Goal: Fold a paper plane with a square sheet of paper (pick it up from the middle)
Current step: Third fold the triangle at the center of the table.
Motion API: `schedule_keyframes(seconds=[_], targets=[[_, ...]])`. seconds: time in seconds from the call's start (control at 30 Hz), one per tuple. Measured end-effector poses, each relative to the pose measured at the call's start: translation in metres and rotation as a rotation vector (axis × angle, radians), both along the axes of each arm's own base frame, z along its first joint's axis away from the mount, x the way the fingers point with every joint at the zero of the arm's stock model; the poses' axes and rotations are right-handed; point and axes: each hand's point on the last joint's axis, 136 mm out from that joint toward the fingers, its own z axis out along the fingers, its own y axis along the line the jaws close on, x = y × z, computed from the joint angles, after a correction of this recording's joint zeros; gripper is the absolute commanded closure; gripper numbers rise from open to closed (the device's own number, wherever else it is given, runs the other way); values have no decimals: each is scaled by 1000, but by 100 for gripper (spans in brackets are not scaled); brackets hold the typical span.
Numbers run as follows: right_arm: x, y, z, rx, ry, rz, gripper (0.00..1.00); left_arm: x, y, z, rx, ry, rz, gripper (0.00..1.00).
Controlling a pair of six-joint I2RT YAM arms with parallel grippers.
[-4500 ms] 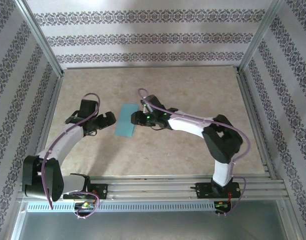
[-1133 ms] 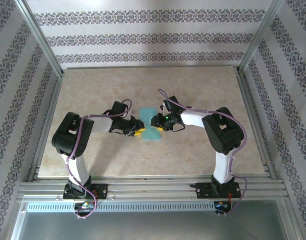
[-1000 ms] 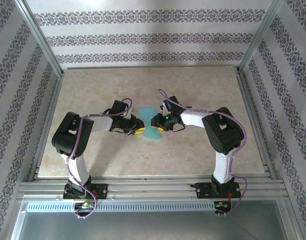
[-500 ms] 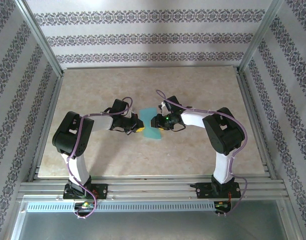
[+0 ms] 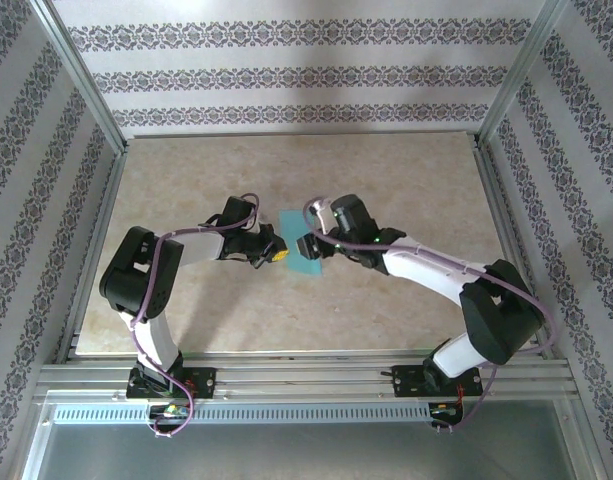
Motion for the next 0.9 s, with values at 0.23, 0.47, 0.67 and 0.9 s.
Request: schedule_keyframes(seconds=[0.23, 0.47, 0.67, 0.9], targets=[[-34, 7, -44, -131, -144, 220, 31, -2, -1, -3, -6, 69, 65, 100], [-44, 33, -57, -168, -272, 383, 28, -1, -1, -1, -12, 86, 86, 100], [-37, 39, -73, -225, -339, 407, 34, -2, -1, -1, -12, 92, 89, 100], [-20, 42, -65, -245, -439, 376, 62, -2, -1, -1, -13, 93, 89, 100]])
